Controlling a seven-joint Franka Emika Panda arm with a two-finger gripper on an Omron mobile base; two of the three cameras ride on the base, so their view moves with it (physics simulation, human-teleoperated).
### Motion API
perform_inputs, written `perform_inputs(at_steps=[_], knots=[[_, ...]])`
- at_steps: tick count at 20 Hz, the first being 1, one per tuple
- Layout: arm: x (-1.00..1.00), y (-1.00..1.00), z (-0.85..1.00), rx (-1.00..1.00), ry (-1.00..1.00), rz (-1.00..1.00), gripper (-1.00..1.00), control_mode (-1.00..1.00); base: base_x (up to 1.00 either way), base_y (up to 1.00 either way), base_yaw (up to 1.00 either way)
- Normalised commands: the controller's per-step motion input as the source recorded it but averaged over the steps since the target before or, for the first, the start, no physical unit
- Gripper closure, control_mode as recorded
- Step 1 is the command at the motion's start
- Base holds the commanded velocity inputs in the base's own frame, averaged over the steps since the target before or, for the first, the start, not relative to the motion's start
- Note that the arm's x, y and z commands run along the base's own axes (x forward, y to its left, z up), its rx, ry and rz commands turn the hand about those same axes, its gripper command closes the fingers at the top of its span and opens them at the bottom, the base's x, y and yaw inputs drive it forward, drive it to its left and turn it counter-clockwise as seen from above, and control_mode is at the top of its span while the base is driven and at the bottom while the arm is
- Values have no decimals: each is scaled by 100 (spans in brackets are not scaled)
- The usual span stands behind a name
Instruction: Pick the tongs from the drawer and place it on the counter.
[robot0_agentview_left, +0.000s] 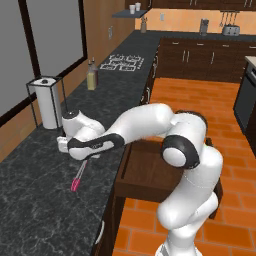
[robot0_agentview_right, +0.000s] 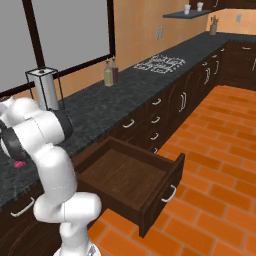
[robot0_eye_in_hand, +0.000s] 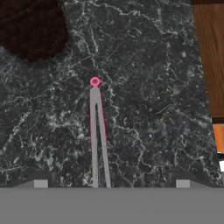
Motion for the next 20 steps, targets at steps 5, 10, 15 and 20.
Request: perform_inputs(at_steps=[5, 10, 15, 20], knots=[[-67, -74, 65, 0, 0, 0, -100, -100, 0, 0, 0], [-31, -96, 10, 5, -2, 6, -100, -100, 0, 0, 0], [-4, -99, 0, 9, 0, 9, -100, -100, 0, 0, 0], [4, -100, 0, 10, 0, 3, -100, -100, 0, 0, 0]])
